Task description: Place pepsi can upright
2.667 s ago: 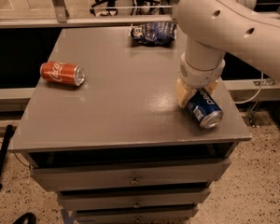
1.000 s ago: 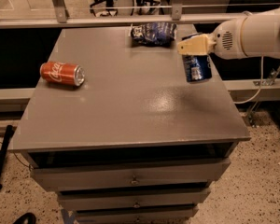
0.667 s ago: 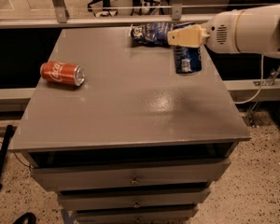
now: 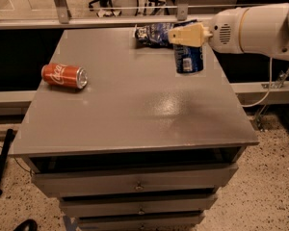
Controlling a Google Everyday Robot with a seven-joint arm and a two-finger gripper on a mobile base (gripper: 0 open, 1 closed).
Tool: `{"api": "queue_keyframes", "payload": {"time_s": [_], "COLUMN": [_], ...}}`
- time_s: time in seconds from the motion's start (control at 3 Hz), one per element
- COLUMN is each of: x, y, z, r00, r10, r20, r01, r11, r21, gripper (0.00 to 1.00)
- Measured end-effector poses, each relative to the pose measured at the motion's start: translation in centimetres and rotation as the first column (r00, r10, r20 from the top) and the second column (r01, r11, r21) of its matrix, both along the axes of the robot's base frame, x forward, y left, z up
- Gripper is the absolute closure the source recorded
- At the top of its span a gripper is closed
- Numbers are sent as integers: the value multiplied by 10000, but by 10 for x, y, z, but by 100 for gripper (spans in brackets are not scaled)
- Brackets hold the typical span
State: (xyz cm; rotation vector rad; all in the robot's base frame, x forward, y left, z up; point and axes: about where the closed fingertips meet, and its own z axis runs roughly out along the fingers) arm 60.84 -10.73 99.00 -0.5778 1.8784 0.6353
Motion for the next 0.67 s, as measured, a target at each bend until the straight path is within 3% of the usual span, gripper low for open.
{"api": "queue_keyframes", "payload": {"time_s": [0.33,0.67], "x": [4,15], "y": [18,62], "z": [16,33], "r00": [9957,9696], "r10": [309,881], "r20": [870,2283], "r01": [-361,-1174], "r11": [9976,9860], "r21": [594,1180], "gripper": [100,100]}}
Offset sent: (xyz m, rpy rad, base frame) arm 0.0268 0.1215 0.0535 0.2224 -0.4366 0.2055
